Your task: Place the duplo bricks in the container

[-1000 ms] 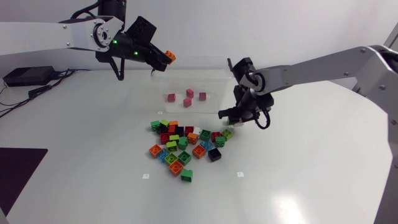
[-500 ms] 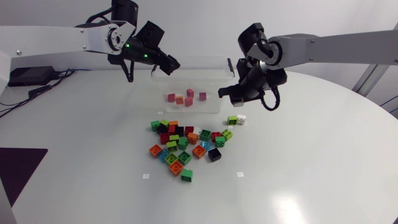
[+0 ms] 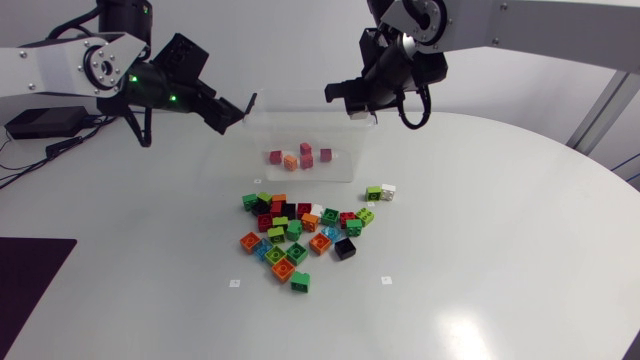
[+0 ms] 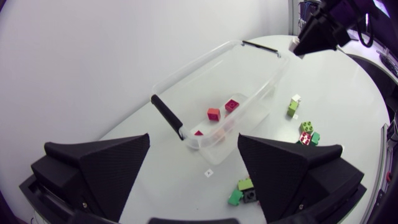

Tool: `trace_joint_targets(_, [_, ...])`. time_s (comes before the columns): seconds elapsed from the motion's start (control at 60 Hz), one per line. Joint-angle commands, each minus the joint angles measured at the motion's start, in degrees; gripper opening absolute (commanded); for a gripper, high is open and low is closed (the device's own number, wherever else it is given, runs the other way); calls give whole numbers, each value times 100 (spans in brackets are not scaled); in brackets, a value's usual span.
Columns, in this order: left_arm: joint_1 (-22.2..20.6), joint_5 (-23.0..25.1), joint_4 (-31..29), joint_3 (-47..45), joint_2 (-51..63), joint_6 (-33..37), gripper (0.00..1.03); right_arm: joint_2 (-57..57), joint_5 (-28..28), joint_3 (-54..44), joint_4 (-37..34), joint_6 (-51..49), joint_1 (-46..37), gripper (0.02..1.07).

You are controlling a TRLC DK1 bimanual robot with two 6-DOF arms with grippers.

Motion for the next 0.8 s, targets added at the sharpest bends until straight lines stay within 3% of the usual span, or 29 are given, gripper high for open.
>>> trace_joint_targets(0.0, [91,-24,-24,-434,-286,261,99,303,52,236,-14,70,39,30])
trace_joint_targets(0.35, [372,-24,-68,-1577,-462,1052,99,1006,96,983,258,17,83,30])
trace_joint_targets(0.783, [381,-6,187,-1928,259,1482,99,1727,113,1792,337,-45,100,31])
